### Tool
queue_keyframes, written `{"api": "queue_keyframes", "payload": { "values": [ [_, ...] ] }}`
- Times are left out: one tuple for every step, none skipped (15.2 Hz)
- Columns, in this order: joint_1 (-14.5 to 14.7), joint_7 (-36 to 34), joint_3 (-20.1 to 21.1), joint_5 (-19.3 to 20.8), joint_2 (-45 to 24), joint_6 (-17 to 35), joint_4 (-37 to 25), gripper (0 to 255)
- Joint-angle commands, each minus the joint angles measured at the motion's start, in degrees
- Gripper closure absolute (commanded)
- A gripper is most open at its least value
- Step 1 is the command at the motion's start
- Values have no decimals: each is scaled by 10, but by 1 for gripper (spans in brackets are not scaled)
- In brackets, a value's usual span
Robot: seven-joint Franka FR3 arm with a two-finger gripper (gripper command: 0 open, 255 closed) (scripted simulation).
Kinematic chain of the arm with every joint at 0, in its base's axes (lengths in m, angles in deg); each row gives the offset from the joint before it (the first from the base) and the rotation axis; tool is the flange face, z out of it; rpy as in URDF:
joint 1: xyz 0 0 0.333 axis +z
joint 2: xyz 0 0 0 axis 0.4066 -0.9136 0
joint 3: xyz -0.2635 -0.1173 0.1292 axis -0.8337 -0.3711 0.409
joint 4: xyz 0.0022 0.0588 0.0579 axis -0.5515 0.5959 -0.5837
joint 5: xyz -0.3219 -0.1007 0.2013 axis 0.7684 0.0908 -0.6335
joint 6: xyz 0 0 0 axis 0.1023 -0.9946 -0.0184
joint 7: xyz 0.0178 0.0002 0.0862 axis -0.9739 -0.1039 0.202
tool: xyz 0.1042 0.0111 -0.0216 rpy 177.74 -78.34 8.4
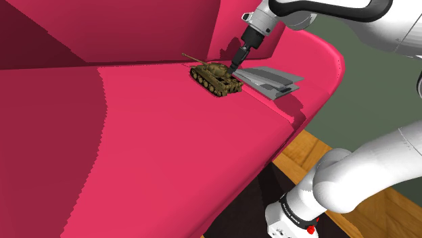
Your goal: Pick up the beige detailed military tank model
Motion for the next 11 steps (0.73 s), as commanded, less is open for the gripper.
{"api": "queue_keyframes", "payload": {
  "values": [
    [0,0,0,0,0,0,1,255],
    [0,0,0,0,0,0,2,255],
    [0,0,0,0,0,0,2,255],
    [0,0,0,0,0,0,2,255],
    [0,0,0,0,0,1,2,255],
    [0,0,0,0,0,1,2,255],
    [0,0,0,0,-1,1,2,255],
    [0,-1,0,0,-2,-6,-7,255],
    [0,-2,0,0,-2,-14,-15,255],
    [0,-4,0,1,-3,-22,-24,255],
    [0,-5,0,1,-5,-29,-33,255]
  ]
}}
